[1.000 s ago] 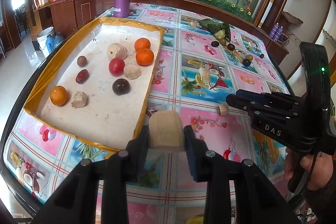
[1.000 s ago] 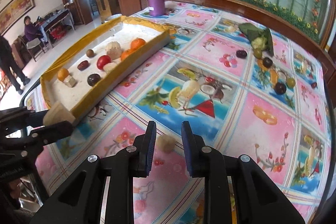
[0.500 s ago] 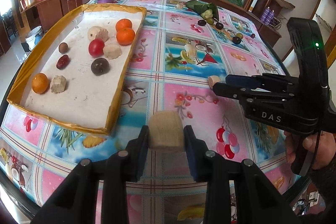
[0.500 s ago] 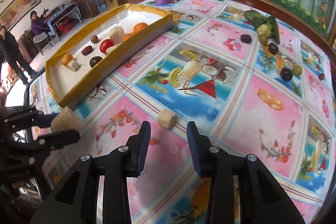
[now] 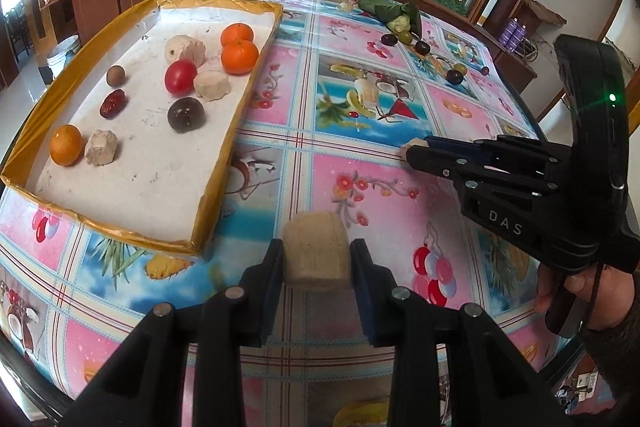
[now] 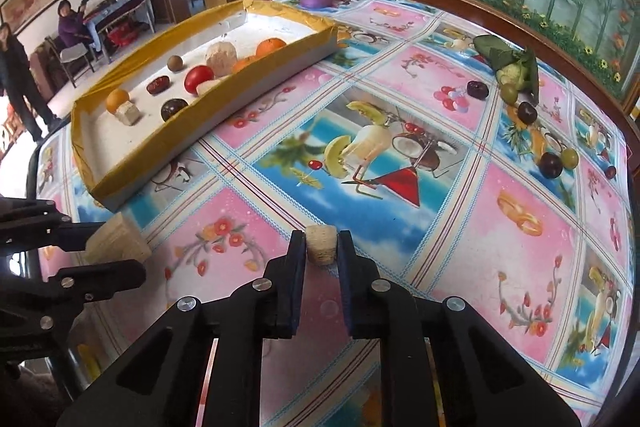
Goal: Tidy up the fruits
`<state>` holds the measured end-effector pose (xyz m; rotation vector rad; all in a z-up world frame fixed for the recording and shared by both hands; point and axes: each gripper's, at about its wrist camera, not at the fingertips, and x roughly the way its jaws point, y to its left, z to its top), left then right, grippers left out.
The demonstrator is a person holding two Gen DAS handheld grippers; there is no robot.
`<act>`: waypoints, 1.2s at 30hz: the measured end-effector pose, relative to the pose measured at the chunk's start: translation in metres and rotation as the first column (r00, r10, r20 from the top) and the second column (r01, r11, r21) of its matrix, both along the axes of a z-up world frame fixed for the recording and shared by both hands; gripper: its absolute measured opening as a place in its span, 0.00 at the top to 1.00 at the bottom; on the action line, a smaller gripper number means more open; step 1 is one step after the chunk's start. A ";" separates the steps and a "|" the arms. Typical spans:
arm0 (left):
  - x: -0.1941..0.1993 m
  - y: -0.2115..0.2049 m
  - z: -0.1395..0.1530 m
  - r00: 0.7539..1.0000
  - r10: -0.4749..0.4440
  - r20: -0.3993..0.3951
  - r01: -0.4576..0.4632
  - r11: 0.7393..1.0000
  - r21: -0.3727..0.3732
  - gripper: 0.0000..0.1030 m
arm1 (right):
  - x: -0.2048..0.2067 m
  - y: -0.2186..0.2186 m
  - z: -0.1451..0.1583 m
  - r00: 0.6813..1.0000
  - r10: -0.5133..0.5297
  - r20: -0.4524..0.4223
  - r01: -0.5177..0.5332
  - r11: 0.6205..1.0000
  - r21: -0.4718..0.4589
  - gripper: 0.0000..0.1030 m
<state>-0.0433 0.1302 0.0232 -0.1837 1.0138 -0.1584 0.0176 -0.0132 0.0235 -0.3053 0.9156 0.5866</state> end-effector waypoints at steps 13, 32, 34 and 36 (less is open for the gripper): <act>0.007 -0.004 0.013 0.999 -0.018 0.032 0.018 1.000 -0.008 0.65 | -0.007 -0.011 0.009 0.999 0.007 -0.038 -0.007 1.000 -0.001 0.85; 0.005 -0.011 -0.006 0.999 -0.036 -0.013 0.036 0.999 -0.018 0.65 | -0.027 -0.004 -0.010 0.997 0.063 -0.052 -0.063 0.998 -0.007 0.78; 0.006 -0.011 -0.007 0.999 -0.038 -0.012 0.038 0.999 -0.016 0.65 | -0.030 0.001 -0.010 0.997 0.073 -0.039 -0.074 0.997 -0.030 0.80; 0.006 -0.012 -0.008 0.999 -0.040 -0.010 0.040 0.999 -0.015 0.65 | -0.032 0.000 -0.009 0.997 0.068 -0.030 -0.069 0.997 -0.040 0.80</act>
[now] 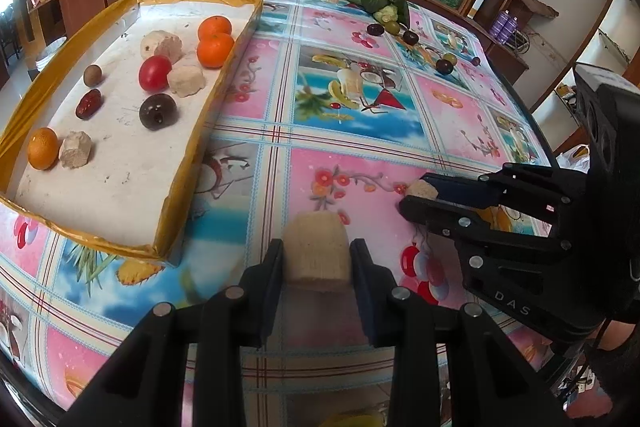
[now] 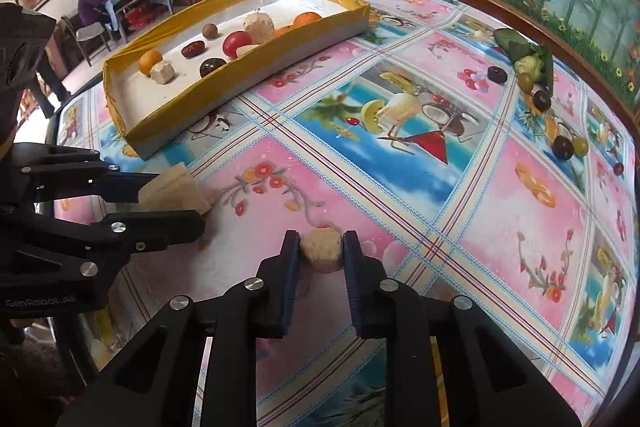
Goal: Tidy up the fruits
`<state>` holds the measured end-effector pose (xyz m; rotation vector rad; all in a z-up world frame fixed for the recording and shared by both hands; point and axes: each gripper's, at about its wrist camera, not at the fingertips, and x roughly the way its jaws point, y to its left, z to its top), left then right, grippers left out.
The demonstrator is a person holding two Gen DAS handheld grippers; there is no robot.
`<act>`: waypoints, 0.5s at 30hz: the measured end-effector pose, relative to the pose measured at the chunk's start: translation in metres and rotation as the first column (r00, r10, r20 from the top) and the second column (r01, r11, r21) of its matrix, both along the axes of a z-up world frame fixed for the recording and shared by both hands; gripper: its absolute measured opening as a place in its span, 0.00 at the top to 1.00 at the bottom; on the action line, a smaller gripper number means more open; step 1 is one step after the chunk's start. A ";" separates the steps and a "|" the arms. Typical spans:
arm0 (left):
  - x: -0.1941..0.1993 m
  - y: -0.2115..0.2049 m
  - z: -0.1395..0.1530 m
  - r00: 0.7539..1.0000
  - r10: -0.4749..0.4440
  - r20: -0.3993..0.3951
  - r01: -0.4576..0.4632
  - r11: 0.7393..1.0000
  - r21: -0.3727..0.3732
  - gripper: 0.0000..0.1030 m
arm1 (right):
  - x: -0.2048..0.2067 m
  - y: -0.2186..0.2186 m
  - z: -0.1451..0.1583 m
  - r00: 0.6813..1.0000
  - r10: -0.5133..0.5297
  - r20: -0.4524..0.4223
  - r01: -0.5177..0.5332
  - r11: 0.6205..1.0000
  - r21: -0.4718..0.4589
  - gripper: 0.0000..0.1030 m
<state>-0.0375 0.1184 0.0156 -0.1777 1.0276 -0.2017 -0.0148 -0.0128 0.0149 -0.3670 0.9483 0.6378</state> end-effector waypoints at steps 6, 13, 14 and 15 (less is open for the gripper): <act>0.002 0.002 0.013 1.000 0.007 0.028 -0.007 1.000 -0.027 0.65 | -0.004 -0.006 0.020 0.999 -0.012 0.043 0.013 1.000 -0.008 0.80; 0.006 0.007 0.039 0.996 0.024 0.084 -0.020 0.999 -0.050 0.65 | -0.002 -0.005 0.046 0.994 -0.024 0.106 0.023 1.000 0.015 0.80; 0.007 0.009 0.042 0.995 0.031 0.091 -0.026 0.998 -0.056 0.65 | 0.000 -0.003 0.049 0.993 -0.026 0.114 0.024 1.000 0.021 0.80; 0.008 0.013 0.044 0.995 0.039 0.095 -0.033 0.998 -0.060 0.65 | 0.003 -0.001 0.052 0.992 -0.026 0.122 0.023 0.999 0.023 0.80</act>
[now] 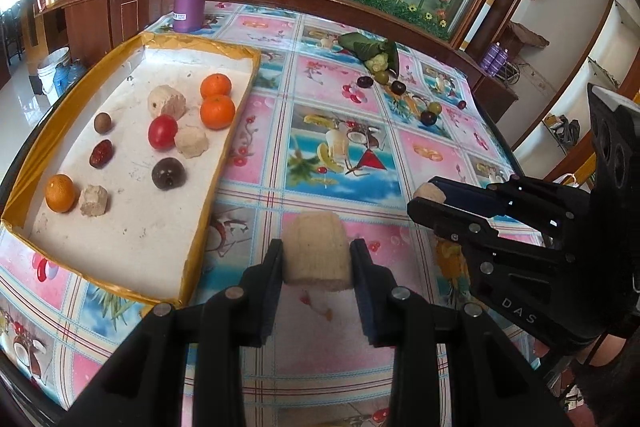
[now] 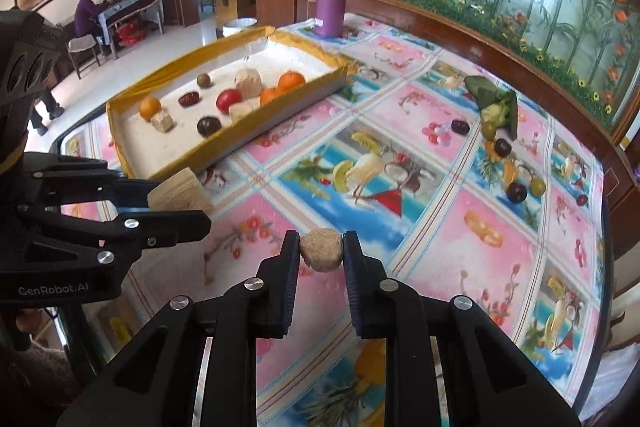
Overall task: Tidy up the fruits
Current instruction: 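Carry the beige cake and cube into the tray and open both tools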
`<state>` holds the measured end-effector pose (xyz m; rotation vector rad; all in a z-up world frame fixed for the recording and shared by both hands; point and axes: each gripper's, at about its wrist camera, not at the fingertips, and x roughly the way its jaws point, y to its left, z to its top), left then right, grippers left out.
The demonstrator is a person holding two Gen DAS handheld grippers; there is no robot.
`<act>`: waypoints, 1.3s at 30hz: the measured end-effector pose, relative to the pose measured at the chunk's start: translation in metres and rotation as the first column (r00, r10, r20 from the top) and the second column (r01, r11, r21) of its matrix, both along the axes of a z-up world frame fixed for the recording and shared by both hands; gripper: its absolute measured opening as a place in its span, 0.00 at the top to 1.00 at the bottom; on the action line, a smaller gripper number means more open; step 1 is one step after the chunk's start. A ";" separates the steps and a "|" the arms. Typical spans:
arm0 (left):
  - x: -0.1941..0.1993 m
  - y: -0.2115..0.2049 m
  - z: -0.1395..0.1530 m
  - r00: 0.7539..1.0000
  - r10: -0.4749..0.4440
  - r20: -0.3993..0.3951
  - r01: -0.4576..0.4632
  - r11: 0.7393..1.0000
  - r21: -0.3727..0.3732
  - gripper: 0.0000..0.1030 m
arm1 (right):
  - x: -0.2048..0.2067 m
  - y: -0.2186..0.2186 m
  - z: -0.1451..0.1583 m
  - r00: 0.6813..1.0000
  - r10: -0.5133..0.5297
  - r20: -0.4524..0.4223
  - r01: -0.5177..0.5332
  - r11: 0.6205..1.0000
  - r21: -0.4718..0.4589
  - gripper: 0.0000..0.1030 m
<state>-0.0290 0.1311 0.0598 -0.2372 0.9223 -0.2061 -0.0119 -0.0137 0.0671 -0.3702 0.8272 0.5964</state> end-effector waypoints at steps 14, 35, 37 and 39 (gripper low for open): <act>0.039 0.101 0.005 0.979 0.203 0.016 -0.204 0.976 0.079 0.65 | 0.056 0.083 0.008 0.995 0.104 0.000 -0.104 0.994 0.025 0.80; 0.173 0.165 -0.028 0.966 0.239 -0.096 -0.222 0.961 0.162 0.65 | 0.190 0.195 -0.029 0.994 0.070 -0.085 -0.068 0.997 0.021 0.80; 0.177 0.164 -0.031 0.967 0.234 -0.106 -0.215 0.963 0.159 0.65 | 0.193 0.196 -0.033 0.994 0.065 -0.092 -0.065 0.998 0.012 0.80; 0.179 0.161 -0.031 0.969 0.225 -0.103 -0.204 0.962 0.180 0.65 | 0.197 0.196 -0.037 0.993 0.059 -0.101 -0.059 0.998 -0.004 0.80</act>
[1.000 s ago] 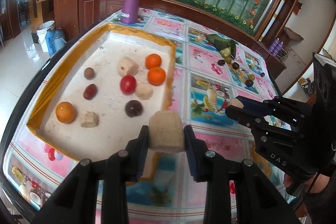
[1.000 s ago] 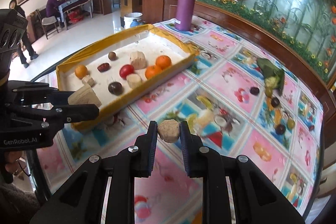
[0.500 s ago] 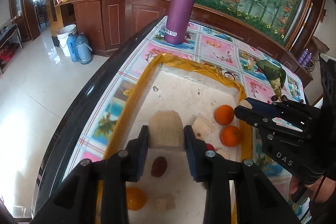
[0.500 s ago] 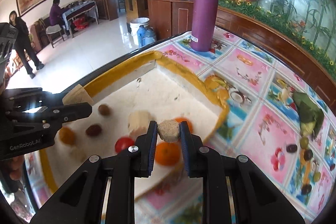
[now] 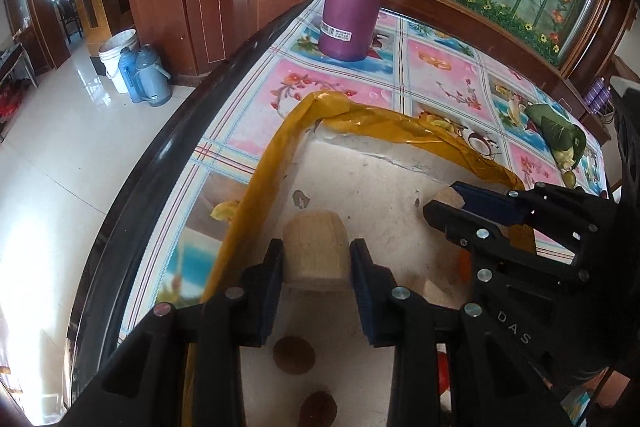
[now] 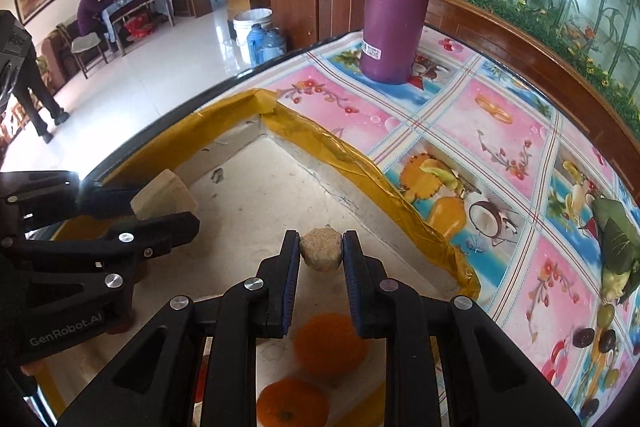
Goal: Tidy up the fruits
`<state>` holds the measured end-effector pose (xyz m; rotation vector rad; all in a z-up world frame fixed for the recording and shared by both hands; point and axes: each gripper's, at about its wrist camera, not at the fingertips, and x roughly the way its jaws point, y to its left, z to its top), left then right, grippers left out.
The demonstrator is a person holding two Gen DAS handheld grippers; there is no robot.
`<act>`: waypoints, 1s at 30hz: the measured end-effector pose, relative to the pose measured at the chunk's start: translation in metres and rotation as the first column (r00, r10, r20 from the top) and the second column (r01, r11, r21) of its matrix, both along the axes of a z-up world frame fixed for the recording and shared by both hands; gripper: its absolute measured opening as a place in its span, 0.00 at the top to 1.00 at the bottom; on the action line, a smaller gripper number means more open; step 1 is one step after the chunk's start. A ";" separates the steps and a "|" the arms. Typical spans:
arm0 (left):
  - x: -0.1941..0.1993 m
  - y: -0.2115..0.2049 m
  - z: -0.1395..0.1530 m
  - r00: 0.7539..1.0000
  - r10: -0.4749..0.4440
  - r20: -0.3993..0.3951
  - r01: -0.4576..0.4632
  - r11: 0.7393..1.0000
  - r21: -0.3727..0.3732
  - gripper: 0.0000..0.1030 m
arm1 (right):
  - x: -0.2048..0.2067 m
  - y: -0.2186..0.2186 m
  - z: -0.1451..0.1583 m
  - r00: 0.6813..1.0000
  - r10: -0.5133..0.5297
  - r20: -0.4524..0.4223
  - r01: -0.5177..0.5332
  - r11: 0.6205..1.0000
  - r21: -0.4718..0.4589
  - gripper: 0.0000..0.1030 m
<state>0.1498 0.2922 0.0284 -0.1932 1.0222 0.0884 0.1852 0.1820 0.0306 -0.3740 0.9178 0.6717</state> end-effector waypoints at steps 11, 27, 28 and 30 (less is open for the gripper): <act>0.002 -0.009 -0.002 0.999 -0.034 -0.003 0.034 0.997 0.073 0.60 | 0.006 -0.006 -0.009 0.999 -0.036 -0.015 0.036 0.998 -0.042 0.78; -0.053 -0.007 0.018 0.996 0.053 0.067 -0.059 0.993 0.098 0.40 | -0.035 -0.035 0.017 0.997 -0.071 0.033 0.071 0.997 -0.014 0.71; -0.060 -0.008 0.021 0.995 0.059 0.079 -0.068 0.992 0.108 0.38 | -0.042 -0.039 0.020 0.997 -0.069 0.031 0.069 0.998 -0.003 0.71; -0.074 -0.012 0.027 0.991 0.076 0.108 -0.090 0.987 0.132 0.33 | -0.057 -0.047 0.027 0.997 -0.071 0.040 0.070 0.997 0.012 0.71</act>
